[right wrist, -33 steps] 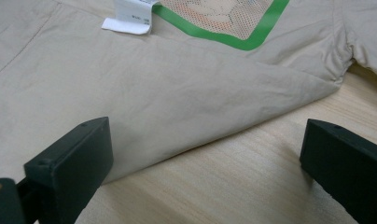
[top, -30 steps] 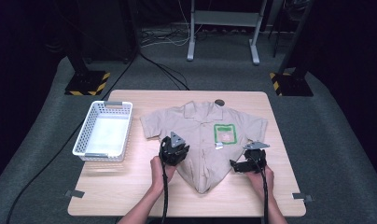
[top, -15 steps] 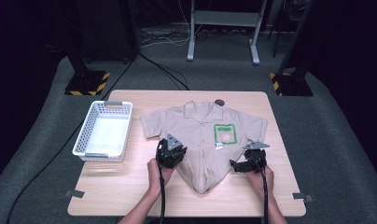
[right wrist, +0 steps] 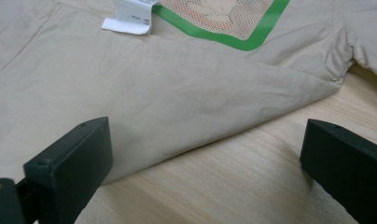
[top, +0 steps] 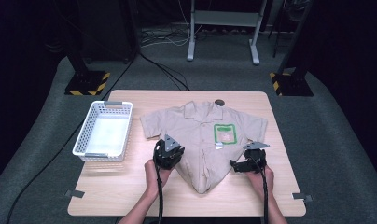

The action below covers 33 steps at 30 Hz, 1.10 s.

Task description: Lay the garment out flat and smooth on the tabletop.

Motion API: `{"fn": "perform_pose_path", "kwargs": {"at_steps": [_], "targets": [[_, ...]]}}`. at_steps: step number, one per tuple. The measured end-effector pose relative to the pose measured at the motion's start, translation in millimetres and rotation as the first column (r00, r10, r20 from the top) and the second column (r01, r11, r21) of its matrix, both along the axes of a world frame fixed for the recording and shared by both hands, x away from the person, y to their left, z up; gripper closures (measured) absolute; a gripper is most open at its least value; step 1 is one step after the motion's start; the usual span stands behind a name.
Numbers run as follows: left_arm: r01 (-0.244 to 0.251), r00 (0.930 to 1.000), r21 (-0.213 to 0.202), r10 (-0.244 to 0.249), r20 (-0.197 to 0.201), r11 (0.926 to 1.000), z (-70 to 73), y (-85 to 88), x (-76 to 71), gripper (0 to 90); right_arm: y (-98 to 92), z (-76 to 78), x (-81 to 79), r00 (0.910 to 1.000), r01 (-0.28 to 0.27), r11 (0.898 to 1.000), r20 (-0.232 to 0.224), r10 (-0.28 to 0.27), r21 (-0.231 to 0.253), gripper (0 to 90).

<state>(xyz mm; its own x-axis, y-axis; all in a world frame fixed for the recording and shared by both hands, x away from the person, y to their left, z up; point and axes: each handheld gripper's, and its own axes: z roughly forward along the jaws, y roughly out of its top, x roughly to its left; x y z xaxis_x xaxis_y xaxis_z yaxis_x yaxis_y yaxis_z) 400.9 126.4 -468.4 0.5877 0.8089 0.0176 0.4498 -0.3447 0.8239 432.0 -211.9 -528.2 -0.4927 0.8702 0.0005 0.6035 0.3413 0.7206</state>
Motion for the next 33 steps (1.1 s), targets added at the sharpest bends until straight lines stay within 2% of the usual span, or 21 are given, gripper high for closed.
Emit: {"fn": "perform_pose_path", "kwargs": {"at_steps": [14, 33], "targets": [[-0.048, 0.9986, 0.012, 0.048, -0.021, 0.9988, -12.2, 18.2, -33.2, 83.6, 0.4, -0.1, -0.6, 0.9999, 0.013, 1.0, 0.001, -0.013, -0.003, 0.8], [-0.096, 0.9953, 0.029, 0.096, -0.01, 0.995, -7.5, 35.5, -54.0, 84.3, 0.5, -0.2, -0.7, 0.9999, 0.012, 1.0, 0.001, -0.012, -0.002, 0.6]]}}
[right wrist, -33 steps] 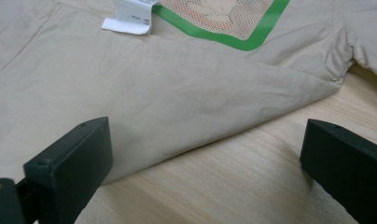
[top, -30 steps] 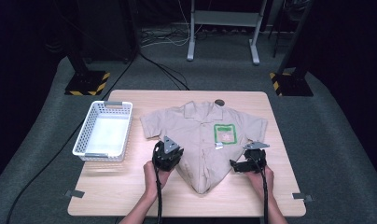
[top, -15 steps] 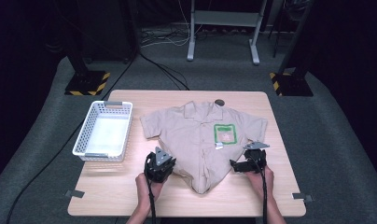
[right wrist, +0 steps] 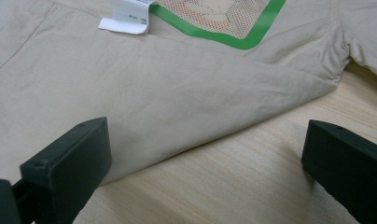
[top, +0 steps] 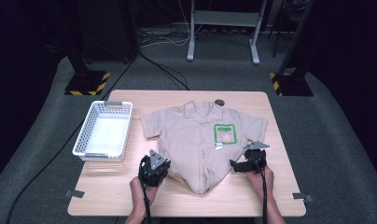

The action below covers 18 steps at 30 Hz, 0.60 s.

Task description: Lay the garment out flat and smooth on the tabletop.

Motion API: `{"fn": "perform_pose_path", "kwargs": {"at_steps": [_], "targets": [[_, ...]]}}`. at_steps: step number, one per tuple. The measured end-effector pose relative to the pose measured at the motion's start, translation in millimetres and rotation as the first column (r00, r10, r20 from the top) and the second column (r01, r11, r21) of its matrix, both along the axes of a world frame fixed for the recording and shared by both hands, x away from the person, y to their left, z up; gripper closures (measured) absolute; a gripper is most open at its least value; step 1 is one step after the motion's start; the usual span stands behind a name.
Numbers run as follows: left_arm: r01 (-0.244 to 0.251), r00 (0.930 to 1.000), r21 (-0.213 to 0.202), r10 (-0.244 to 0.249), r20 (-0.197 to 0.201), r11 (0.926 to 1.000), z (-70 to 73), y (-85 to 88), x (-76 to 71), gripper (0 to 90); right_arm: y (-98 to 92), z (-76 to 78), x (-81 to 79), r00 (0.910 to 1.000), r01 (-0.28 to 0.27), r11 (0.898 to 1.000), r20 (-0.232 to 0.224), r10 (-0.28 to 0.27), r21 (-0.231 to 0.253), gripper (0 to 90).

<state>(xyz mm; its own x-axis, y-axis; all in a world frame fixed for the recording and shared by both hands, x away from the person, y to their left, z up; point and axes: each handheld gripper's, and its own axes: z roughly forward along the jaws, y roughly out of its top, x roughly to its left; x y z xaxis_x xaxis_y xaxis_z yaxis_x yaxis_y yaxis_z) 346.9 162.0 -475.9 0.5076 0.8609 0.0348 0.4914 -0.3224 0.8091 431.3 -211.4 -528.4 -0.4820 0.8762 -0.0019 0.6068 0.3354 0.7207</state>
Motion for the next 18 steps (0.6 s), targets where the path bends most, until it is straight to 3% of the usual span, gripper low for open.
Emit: {"fn": "perform_pose_path", "kwargs": {"at_steps": [11, 18], "targets": [[-0.01, 0.9999, 0.007, 0.01, -0.006, 0.9999, -0.8, 7.9, -13.8, 84.4, 0.1, 0.0, 0.1, 1.0, -0.001, 1.0, 0.001, 0.001, 0.0, 0.5], [-0.024, 0.9992, 0.003, 0.024, -0.032, 0.9997, -10.8, 14.0, -17.1, 84.1, 0.2, 0.0, 0.1, 1.0, 0.001, 1.0, 0.001, -0.001, -0.001, 0.5]]}}
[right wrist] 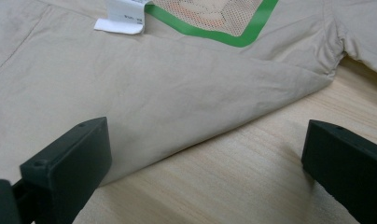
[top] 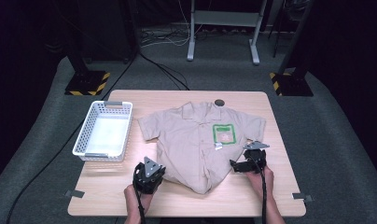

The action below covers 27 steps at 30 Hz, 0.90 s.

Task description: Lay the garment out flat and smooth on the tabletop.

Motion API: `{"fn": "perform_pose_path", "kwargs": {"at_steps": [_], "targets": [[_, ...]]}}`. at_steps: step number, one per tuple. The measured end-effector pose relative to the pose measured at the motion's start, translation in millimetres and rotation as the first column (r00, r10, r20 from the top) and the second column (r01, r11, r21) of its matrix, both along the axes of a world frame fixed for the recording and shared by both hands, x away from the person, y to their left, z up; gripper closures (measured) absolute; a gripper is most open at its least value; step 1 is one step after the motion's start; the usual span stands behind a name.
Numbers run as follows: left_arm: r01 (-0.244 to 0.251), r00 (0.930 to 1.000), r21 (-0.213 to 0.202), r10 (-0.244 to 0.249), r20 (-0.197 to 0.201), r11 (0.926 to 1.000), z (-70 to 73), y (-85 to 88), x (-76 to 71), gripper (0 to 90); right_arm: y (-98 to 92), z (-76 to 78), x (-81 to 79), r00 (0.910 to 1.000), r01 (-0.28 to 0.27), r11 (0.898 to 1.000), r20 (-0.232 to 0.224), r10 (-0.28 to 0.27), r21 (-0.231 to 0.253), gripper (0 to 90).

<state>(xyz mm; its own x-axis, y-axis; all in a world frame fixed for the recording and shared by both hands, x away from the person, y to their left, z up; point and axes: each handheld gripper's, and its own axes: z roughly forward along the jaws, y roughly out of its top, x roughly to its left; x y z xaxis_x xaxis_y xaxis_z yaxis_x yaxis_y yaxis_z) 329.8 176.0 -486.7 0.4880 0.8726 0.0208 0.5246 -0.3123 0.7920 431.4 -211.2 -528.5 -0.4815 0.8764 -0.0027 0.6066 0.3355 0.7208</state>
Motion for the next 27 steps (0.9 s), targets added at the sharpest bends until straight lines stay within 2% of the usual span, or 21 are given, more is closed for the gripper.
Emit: {"fn": "perform_pose_path", "kwargs": {"at_steps": [7, 10, 14, 17, 21, 27], "targets": [[0.012, 0.9991, 0.011, -0.011, -0.04, 0.9999, -9.3, 1.7, -0.9, 79.4, -0.1, 0.0, 0.5, 1.0, -0.002, 1.0, -0.002, 0.002, 0.001, 0.5], [0.039, 0.9948, 0.036, -0.035, -0.095, 0.9986, -14.5, 3.2, -1.3, 73.2, -0.1, 0.0, 0.4, 1.0, -0.002, 1.0, -0.001, 0.002, 0.0, 0.5], [0.042, 0.9853, 0.042, -0.034, -0.167, 0.9982, -20.9, 10.8, -1.6, 55.5, -0.1, 0.0, 0.4, 1.0, -0.002, 1.0, 0.0, 0.002, 0.0, 0.5], [0.009, 0.9821, 0.04, -0.001, -0.189, 0.9992, -21.4, 19.2, -2.9, 37.5, -0.1, 0.0, 0.4, 1.0, -0.001, 1.0, -0.001, 0.001, 0.001, 0.5], [-0.018, 0.9832, 0.008, 0.019, -0.181, 0.9998, -16.0, 31.7, -5.9, 23.1, -0.1, -0.1, 0.2, 1.0, 0.0, 1.0, -0.001, 0.0, 0.001, 0.5], [-0.072, 0.9837, -0.036, 0.065, -0.168, 0.9967, -10.3, 45.5, -2.3, 13.2, 0.0, 0.0, 0.2, 1.0, 0.001, 1.0, -0.001, -0.001, 0.0, 0.4]]}}
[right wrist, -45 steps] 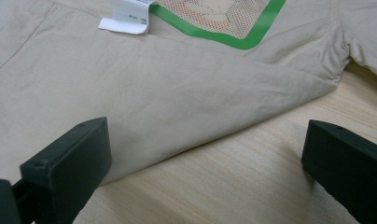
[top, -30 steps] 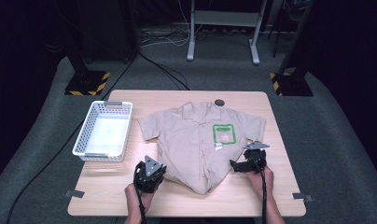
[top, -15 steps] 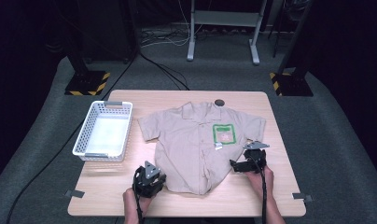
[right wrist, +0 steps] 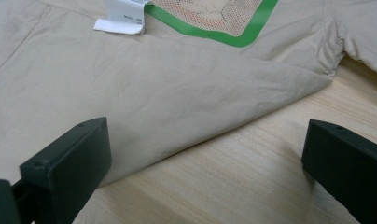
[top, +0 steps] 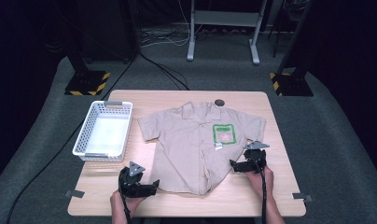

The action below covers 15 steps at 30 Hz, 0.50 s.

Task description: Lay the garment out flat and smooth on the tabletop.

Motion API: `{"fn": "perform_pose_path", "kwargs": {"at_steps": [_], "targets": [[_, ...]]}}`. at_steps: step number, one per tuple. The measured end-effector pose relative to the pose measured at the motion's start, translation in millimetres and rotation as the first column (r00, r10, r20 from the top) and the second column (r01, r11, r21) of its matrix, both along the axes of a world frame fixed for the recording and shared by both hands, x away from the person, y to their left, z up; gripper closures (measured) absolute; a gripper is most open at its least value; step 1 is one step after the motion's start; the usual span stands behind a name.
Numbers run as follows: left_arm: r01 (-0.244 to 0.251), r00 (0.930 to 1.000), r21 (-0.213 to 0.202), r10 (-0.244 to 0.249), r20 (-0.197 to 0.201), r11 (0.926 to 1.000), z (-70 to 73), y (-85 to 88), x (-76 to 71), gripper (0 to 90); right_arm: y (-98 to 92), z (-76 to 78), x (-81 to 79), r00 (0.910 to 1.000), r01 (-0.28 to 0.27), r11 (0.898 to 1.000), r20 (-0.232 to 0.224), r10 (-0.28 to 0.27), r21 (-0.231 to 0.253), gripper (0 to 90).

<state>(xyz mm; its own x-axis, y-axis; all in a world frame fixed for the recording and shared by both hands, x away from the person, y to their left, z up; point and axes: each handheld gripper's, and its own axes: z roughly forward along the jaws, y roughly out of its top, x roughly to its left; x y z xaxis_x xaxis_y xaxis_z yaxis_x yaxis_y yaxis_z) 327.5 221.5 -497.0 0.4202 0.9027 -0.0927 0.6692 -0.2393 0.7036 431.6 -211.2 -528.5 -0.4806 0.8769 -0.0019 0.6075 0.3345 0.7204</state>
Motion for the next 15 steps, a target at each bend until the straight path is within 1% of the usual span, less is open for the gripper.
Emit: {"fn": "perform_pose_path", "kwargs": {"at_steps": [3, 5, 6, 7, 8, 10, 12, 15], "targets": [[-0.017, 0.9998, 0.018, 0.017, -0.003, 0.9997, -4.4, 0.2, 5.9, 10.2, 0.0, 0.0, 0.1, 1.0, 0.0, 1.0, 0.0, 0.0, 0.0, 0.4], [-0.019, 0.9994, 0.021, 0.02, -0.028, 0.9996, -12.7, -1.3, 12.9, 8.7, -0.1, 0.0, 0.2, 1.0, -0.001, 1.0, -0.001, 0.001, 0.0, 0.4], [-0.022, 0.9987, 0.034, 0.024, -0.044, 0.9992, -16.9, -1.9, 16.1, 7.6, 0.0, 0.0, 0.2, 1.0, 0.0, 1.0, -0.001, 0.0, 0.001, 0.4], [-0.026, 0.9982, 0.047, 0.028, -0.052, 0.9986, -20.7, -2.5, 18.5, 7.6, -0.1, 0.0, 0.3, 1.0, 0.0, 1.0, -0.001, 0.0, 0.0, 0.4], [-0.029, 0.9981, 0.061, 0.033, -0.053, 0.9977, -23.8, -2.8, 20.1, 7.1, -0.1, 0.0, 0.2, 1.0, -0.001, 1.0, -0.001, 0.001, 0.0, 0.4], [-0.036, 0.9984, 0.108, 0.041, -0.04, 0.9935, -25.2, -3.7, 20.2, 5.8, -0.1, 0.0, 0.2, 1.0, -0.001, 1.0, -0.001, 0.001, 0.0, 0.4], [-0.031, 0.9986, 0.118, 0.036, -0.039, 0.9925, -25.0, -3.0, 19.3, 5.4, -0.1, 0.0, 0.2, 1.0, 0.0, 1.0, -0.001, 0.0, 0.0, 0.4], [-0.024, 0.9994, 0.157, 0.028, -0.022, 0.9873, -23.3, -3.3, 16.5, 5.3, 0.0, 0.1, -0.3, 1.0, 0.003, 1.0, 0.0, -0.003, -0.001, 0.4]]}}
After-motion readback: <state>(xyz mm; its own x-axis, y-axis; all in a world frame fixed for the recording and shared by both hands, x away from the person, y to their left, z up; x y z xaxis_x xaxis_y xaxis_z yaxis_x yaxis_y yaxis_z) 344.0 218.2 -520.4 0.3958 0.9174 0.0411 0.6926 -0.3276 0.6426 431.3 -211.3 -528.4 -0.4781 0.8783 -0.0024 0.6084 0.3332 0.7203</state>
